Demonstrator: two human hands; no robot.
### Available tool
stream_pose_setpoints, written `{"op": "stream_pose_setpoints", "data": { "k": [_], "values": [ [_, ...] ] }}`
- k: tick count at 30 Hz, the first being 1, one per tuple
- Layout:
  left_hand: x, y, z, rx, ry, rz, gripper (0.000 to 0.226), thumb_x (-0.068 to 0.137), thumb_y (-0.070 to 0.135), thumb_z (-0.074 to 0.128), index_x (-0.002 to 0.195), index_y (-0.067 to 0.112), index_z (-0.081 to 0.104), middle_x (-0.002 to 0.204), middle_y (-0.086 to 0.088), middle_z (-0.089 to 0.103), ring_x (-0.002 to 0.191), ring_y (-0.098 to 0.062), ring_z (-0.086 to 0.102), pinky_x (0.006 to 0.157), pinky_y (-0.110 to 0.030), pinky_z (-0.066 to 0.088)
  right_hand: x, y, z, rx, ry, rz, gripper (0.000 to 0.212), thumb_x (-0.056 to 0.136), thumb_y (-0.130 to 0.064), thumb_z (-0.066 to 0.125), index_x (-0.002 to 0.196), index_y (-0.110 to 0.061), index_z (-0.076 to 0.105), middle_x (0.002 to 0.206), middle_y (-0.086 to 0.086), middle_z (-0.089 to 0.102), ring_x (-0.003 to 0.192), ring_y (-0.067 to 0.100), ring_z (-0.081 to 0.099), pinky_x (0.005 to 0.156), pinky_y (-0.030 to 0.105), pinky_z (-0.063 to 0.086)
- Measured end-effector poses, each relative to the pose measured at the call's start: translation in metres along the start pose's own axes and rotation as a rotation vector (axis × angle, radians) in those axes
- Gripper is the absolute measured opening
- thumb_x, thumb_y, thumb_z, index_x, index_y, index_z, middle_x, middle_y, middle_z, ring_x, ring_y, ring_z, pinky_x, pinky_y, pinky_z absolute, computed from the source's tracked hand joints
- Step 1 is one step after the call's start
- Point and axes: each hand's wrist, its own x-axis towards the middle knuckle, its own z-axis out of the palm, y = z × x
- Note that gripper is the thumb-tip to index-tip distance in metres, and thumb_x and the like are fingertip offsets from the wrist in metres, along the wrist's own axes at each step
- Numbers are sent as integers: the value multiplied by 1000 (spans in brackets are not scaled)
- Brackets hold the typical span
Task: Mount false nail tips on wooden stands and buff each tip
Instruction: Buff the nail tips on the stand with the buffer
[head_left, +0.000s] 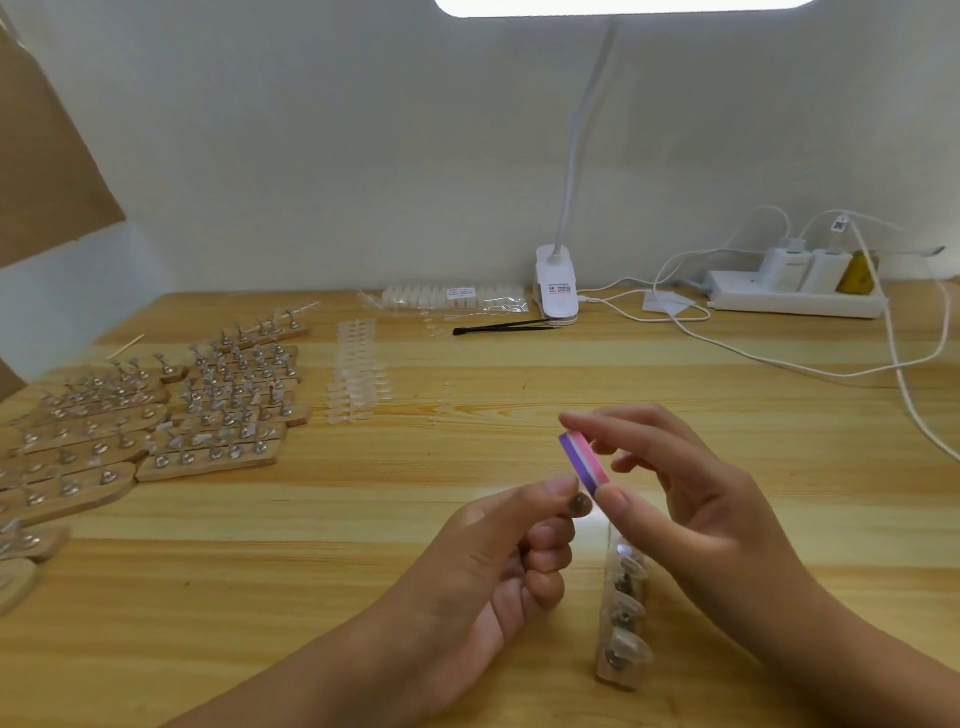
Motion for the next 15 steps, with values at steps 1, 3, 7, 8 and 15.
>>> {"op": "stream_pose_setpoints", "data": {
  "k": [1, 3, 7, 8, 15],
  "values": [
    [0, -1, 0, -3, 0, -1, 23, 66, 34, 84, 75, 15, 76, 61, 8, 44, 50, -3, 39, 44, -12, 38, 0, 0, 0, 2, 2, 6, 39, 83, -35, 61, 122, -34, 65, 115, -11, 63, 113, 17, 57, 88, 20, 45],
    [0, 0, 0, -23, 27, -5, 23, 64, 33, 85, 73, 14, 76, 61, 7, 44, 50, -3, 39, 43, -12, 39, -1, 0, 0, 4, -10, -6, 39, 83, -33, 62, 122, -33, 66, 115, -10, 63, 113, 18, 57, 88, 21, 46],
    [0, 1, 3, -7, 26, 2, 23, 64, 35, 83, 70, 15, 76, 60, 7, 44, 50, -3, 38, 44, -12, 38, -1, 1, -2, -2, 2, -6, 39, 82, -33, 64, 120, -32, 66, 114, -9, 64, 109, 18, 59, 88, 23, 46],
    [0, 1, 3, -9, 27, 1, 22, 64, 35, 83, 70, 15, 76, 61, 7, 43, 50, -3, 38, 44, -12, 38, -1, 2, -2, 2, 7, 12, 38, 81, -35, 64, 120, -33, 66, 114, -10, 64, 108, 18, 59, 88, 25, 47],
    [-1, 1, 4, -3, 13, 3, 22, 64, 34, 83, 71, 14, 75, 61, 7, 42, 51, -3, 37, 44, -12, 38, 1, 1, -4, 5, 2, 38, 39, 80, -37, 64, 118, -33, 67, 114, -9, 64, 108, 19, 59, 90, 30, 47]
  ]
}}
